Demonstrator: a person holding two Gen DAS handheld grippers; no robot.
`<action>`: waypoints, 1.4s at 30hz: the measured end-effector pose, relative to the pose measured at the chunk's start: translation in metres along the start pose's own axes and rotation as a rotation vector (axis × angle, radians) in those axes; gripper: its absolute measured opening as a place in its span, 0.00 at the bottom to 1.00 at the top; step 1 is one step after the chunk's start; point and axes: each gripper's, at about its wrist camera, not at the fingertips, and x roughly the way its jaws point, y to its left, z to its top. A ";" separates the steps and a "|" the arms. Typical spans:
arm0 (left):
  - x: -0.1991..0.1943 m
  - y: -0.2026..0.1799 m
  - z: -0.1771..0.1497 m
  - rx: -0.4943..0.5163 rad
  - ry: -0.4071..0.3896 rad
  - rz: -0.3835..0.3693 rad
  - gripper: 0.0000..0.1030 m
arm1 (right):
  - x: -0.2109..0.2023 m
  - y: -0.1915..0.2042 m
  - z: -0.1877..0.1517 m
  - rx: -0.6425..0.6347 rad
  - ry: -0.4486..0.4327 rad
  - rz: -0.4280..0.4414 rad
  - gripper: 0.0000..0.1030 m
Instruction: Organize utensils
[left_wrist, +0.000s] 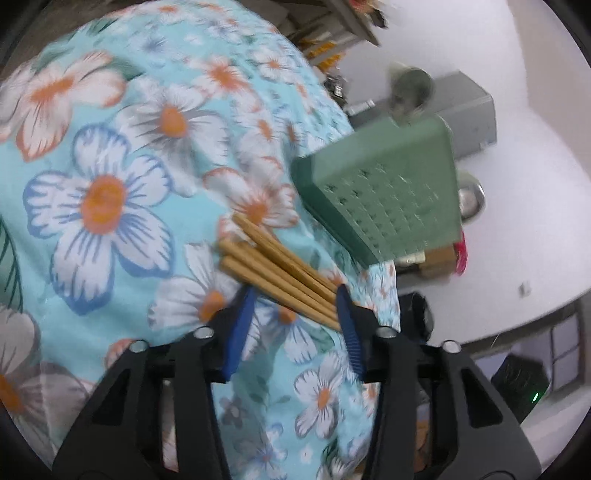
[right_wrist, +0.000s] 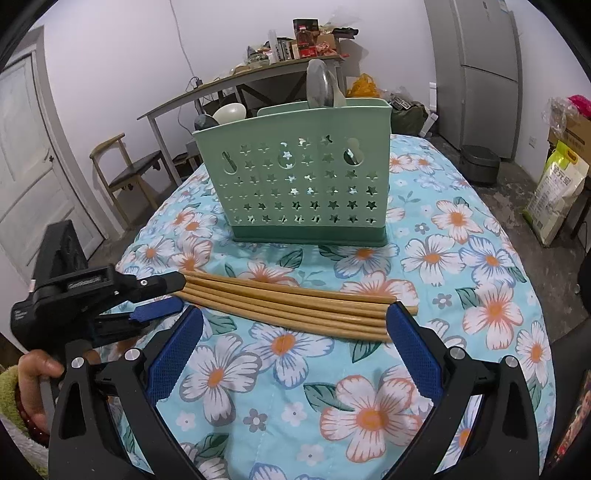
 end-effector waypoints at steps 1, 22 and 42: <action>0.001 0.002 0.001 -0.018 -0.004 -0.002 0.28 | 0.000 -0.001 0.000 0.003 0.001 0.001 0.94; -0.040 0.016 0.007 -0.083 -0.085 0.003 0.00 | -0.003 -0.005 -0.002 0.043 -0.003 0.012 0.94; 0.011 0.018 0.016 -0.208 0.014 0.011 0.11 | 0.000 -0.010 -0.002 0.072 0.009 0.024 0.94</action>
